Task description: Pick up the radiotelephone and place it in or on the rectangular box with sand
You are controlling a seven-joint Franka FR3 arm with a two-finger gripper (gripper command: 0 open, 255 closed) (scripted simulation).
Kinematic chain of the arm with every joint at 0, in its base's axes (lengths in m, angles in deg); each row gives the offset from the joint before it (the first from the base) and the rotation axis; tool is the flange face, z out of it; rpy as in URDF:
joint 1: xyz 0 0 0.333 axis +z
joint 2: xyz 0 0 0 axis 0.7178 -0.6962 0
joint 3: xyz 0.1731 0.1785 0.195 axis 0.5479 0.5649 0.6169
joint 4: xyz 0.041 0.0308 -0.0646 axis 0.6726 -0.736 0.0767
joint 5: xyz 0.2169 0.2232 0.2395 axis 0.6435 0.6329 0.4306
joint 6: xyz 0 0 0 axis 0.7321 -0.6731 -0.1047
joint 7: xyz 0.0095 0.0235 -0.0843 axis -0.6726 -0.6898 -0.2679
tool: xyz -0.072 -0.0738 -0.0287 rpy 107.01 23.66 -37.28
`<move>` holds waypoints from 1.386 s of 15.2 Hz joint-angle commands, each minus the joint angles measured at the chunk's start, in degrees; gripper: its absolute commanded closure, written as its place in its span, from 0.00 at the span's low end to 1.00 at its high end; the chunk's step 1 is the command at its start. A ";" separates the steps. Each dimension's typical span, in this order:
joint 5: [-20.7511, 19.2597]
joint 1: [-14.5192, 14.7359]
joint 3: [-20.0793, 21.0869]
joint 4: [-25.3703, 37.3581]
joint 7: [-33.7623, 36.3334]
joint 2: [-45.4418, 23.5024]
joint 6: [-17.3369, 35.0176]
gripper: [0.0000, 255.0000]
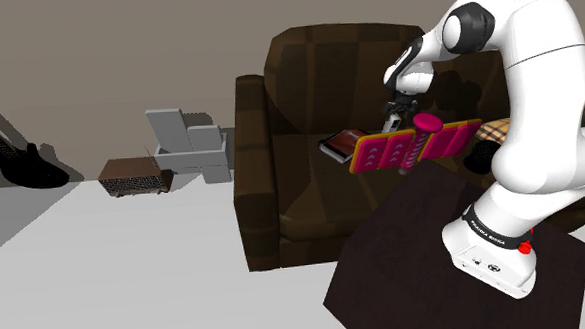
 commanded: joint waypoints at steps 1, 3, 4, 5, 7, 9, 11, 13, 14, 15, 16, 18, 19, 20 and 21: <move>0.00 0.00 0.00 0.02 0.00 -0.02 0.01 0.00; 0.00 0.00 0.00 0.02 0.00 -0.02 0.01 1.00; 0.00 0.00 0.00 0.02 0.00 -0.02 0.00 1.00; 0.00 -0.02 0.01 0.05 -0.01 -0.04 -0.01 1.00; 0.01 -0.03 0.01 0.04 -0.02 -0.04 0.01 1.00; -0.01 -0.02 0.00 0.09 0.00 -0.04 -0.04 1.00; 0.00 0.00 0.00 0.02 0.00 -0.02 0.01 1.00; -0.28 0.30 -0.39 -0.56 0.16 1.30 -0.76 1.00; -0.43 0.46 -0.59 -0.83 0.25 1.94 -1.15 1.00; -0.58 0.61 -0.79 -1.09 0.34 2.59 -1.55 1.00; -0.74 0.76 -0.99 -1.33 0.43 3.23 -1.95 1.00; -1.07 1.07 -1.39 -1.78 0.62 4.49 -2.78 1.00; -1.24 1.22 -1.59 -1.99 0.72 5.11 -3.21 1.00; -1.41 1.38 -1.79 -2.18 0.83 5.72 -3.64 1.00; -1.59 1.53 -2.00 -2.36 0.93 6.33 -4.07 1.00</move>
